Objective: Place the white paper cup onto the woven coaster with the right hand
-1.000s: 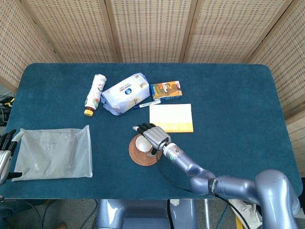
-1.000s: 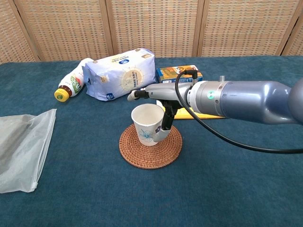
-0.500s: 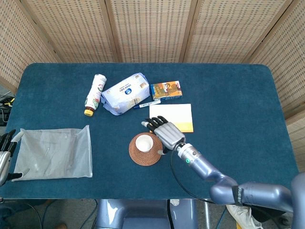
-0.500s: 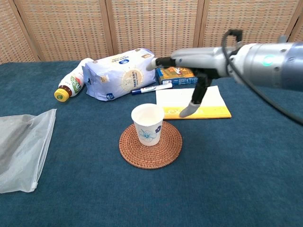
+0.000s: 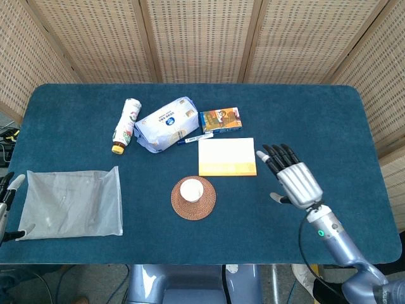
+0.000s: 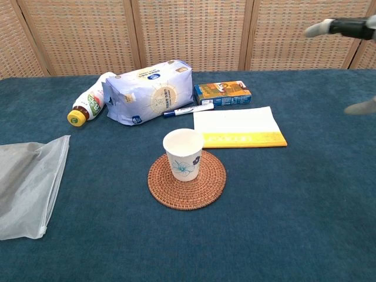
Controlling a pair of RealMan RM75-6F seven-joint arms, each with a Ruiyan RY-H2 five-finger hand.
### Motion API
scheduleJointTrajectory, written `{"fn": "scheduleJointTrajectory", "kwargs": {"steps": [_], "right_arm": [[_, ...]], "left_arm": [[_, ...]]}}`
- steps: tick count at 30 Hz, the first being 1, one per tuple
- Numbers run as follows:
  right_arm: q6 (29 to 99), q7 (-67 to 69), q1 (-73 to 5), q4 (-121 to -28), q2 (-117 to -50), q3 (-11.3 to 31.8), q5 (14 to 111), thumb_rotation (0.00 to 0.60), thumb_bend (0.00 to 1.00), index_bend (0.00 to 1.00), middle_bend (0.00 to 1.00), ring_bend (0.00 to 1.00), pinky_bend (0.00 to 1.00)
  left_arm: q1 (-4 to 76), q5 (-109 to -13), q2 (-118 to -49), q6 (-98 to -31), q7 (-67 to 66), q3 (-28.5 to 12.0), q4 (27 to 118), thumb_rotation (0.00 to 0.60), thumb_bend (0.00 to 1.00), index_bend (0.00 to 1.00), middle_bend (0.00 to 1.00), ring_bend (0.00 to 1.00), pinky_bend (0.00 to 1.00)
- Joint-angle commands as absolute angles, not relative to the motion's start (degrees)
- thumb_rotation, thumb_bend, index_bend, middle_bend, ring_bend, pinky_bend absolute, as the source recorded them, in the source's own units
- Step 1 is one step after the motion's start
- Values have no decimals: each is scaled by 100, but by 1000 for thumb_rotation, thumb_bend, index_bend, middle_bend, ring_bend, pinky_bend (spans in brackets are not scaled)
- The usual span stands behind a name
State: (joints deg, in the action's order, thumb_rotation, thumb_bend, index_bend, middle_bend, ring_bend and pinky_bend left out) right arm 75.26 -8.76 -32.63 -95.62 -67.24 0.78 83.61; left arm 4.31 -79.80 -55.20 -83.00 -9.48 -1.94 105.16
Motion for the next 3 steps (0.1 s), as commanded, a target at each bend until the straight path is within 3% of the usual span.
{"fn": "scheduleJointTrajectory", "kwargs": {"steps": [1, 3], "right_arm": [[8298, -438, -2504, -8901, -6697, -264, 8676, 600, 0, 0, 0, 0, 0], [8450, -464, -2313, -8716, -6776, -303, 8660, 600, 0, 0, 0, 0, 0]], "left_arm": [[412, -8025, -5528, -8337, -951, -182, 10517, 600, 58, 0, 0, 0, 0], [409, -8054, -5535, -8349, -977, -174, 10520, 600, 58, 0, 0, 0, 0]]}}
